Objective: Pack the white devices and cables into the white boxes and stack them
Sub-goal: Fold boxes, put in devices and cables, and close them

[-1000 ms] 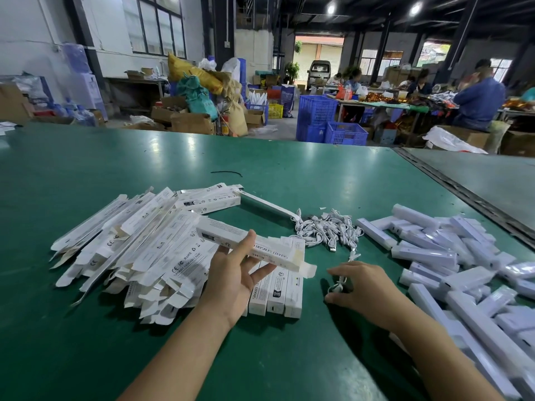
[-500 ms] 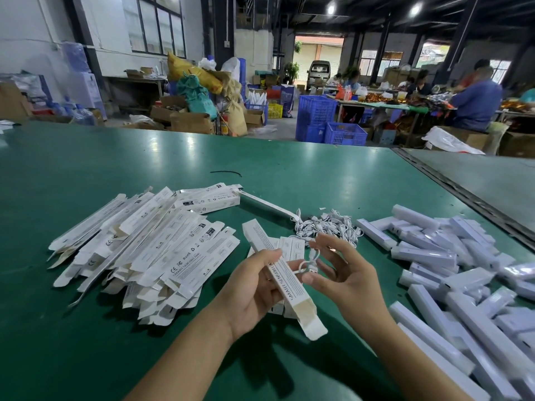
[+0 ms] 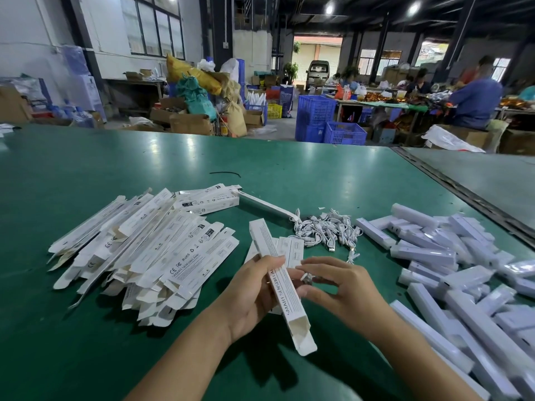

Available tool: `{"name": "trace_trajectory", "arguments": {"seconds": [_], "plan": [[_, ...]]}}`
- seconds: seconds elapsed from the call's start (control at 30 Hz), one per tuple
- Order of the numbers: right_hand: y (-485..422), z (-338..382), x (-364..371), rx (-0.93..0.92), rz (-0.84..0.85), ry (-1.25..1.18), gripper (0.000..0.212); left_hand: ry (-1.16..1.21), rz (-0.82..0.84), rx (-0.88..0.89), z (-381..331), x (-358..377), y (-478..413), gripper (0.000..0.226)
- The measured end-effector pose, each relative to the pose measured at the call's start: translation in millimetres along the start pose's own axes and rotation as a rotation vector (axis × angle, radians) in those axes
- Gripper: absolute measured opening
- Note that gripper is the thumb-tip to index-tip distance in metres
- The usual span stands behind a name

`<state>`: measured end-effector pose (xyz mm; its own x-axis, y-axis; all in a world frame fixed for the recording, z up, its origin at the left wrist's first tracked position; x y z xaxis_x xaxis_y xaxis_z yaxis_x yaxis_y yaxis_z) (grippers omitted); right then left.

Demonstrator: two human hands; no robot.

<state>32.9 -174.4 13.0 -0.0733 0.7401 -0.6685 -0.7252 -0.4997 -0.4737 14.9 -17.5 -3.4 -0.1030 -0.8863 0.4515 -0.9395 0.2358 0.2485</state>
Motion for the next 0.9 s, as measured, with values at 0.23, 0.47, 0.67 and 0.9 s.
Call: {"name": "trace_trajectory", "arguments": {"seconds": [0.23,0.47,0.67,0.9], "plan": [[-0.5,-4.1,-6.7,-0.013,-0.164,-0.089,0.022,0.079,-0.037,0.032,-4.4,1.0,1.5,0.014],[-1.6,-6.6,-1.7,0.0,-0.012,0.016,0.023,0.122,-0.027,0.049,-3.9,1.5,1.4,0.019],[-1.3,-9.4,-1.7,0.095,-0.003,-0.05,0.026,0.159,-0.016,0.049,-2.0,0.2,-1.7,0.02],[1.3,-20.7,-5.4,0.267,-0.136,-0.276,0.008,0.154,-0.085,0.124,-6.7,-8.0,-4.2,0.022]]}}
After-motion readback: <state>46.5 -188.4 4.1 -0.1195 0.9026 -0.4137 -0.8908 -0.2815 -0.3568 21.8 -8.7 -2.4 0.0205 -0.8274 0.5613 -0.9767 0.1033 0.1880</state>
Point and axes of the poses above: each hand's wrist, its own y-axis away from the middle knuckle, its own x-axis out of the palm, z = x × y, the point moved 5 cm from there along -y, towards the middle knuckle, and after that the axes turned 3 degrees about -x, right-handed, at the moved point
